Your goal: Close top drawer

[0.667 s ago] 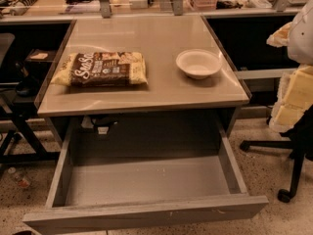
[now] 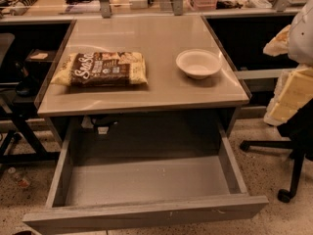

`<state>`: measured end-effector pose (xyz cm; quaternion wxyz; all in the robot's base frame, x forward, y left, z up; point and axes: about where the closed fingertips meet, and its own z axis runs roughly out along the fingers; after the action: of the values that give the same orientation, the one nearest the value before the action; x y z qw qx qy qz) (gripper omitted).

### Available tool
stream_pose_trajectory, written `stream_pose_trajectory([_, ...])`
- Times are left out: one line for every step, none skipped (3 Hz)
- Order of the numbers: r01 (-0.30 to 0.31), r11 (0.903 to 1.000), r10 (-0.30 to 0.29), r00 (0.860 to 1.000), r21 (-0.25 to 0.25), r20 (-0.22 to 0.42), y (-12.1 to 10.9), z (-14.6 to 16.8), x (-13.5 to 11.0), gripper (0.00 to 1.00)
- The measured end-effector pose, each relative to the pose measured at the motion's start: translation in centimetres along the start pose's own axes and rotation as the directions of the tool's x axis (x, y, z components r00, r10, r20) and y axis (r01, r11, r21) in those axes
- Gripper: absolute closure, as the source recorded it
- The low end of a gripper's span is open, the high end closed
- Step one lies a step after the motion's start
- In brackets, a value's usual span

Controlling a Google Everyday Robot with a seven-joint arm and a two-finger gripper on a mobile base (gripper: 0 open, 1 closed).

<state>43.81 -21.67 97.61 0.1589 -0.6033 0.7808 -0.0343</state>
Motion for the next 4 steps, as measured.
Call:
stream_pose_trajectory([0.0, 1.0, 0.0, 1.0, 0.0, 0.0, 0.0, 0.0, 0.0, 0.43])
stream_pose_trajectory([0.0, 1.0, 0.0, 1.0, 0.001, 0.0, 0.0, 0.0, 0.0, 0.66])
stream_pose_trajectory([0.0, 1.0, 0.0, 1.0, 0.001, 0.0, 0.0, 0.0, 0.0, 0.88])
stream_pose_trajectory([-0.029, 0.9995, 0.029, 0.999, -0.009, -0.032, 2.3, -0.7, 1.7, 1.0])
